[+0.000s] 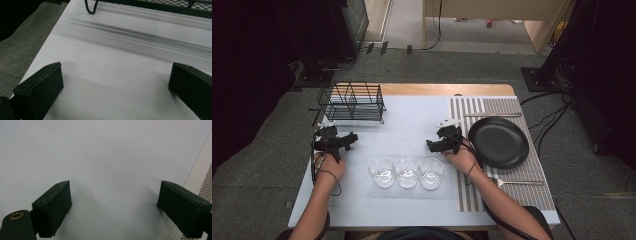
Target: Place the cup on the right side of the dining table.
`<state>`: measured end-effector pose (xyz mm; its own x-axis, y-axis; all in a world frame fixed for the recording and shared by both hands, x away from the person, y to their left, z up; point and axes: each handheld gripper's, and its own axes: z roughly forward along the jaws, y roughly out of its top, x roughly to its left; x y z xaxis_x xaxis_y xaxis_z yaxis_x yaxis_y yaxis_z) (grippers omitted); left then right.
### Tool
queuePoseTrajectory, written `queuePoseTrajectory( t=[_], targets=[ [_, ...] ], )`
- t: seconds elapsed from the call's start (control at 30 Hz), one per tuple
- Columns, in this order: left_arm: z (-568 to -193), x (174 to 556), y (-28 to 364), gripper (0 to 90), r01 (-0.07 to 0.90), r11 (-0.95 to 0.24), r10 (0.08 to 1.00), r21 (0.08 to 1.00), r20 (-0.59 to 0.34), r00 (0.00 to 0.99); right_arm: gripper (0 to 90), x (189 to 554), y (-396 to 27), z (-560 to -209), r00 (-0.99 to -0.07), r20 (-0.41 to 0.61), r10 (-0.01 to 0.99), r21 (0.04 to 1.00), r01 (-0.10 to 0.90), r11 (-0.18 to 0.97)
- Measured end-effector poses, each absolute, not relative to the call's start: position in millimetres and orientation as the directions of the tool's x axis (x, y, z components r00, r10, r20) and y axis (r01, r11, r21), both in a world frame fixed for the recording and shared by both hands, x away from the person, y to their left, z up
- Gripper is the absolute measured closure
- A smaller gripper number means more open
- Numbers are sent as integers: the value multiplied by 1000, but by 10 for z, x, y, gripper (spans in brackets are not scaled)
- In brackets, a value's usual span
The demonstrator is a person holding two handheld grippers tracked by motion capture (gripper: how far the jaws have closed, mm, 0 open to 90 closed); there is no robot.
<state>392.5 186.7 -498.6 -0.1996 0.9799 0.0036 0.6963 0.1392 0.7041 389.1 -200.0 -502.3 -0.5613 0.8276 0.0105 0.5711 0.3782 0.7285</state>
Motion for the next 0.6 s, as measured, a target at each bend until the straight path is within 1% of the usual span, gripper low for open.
queuePoseTrajectory(
  t=[0.37, 0.6],
  targets=[
    [-4986, 3925, 1867, 0, 696, 139, 980, 704, 4, -200, 116, 3880, -1991, -5022, -562, -8, 827, 733, 559, 387],
    [-4985, 3925, 1869, 0, 697, 139, 980, 703, 3, -199, 115, 3896, -2000, -5023, -560, 14, 828, 727, 574, 376]
  ],
)
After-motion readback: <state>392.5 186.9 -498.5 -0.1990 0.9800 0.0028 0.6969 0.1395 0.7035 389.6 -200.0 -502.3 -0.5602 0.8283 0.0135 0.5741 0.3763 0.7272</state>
